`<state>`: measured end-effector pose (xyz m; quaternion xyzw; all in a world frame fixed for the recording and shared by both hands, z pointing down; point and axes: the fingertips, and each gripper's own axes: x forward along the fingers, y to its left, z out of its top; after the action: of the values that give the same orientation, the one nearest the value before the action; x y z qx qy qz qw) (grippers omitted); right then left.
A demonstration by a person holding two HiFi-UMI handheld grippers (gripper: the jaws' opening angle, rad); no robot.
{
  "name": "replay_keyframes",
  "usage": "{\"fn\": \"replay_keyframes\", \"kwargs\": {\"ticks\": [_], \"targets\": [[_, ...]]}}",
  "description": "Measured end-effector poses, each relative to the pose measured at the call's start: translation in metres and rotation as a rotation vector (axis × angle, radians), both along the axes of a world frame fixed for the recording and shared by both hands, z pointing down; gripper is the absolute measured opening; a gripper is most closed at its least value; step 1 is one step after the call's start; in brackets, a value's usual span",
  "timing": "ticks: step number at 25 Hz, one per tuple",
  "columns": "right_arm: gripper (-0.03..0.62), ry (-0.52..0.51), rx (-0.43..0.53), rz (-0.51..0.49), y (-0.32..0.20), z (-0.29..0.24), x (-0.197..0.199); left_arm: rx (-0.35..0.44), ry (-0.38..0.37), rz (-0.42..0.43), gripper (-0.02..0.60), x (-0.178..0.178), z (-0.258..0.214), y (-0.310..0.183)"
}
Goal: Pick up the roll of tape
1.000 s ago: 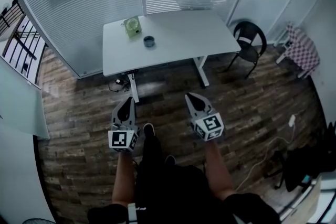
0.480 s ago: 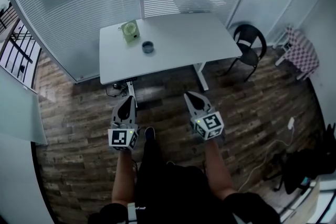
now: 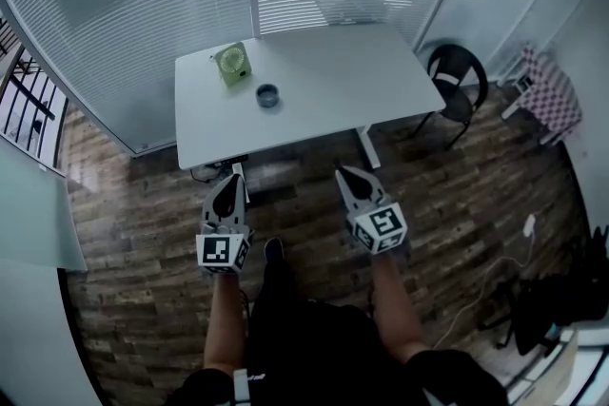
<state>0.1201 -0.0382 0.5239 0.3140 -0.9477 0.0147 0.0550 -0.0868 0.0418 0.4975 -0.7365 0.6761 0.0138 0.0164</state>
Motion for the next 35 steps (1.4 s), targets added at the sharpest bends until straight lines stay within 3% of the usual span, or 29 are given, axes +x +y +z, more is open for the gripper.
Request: {"fn": "replay_keyframes", "kwargs": {"ticks": [17,30,35], "targets": [[0.006,-0.012,-0.003,0.010,-0.108,-0.011,-0.070,-0.040,-0.025,0.020,0.005,-0.065,-0.004,-0.118],[0.006,-0.031,0.020,0.051,-0.171,-0.019,-0.130,-0.049,-0.076,0.124,0.005,-0.112,0.001,-0.199],[0.006,0.000,0.032,0.049,-0.187,-0.017,-0.136,-0.058,-0.071,0.157,0.005,-0.111,0.009,-0.221]]}}
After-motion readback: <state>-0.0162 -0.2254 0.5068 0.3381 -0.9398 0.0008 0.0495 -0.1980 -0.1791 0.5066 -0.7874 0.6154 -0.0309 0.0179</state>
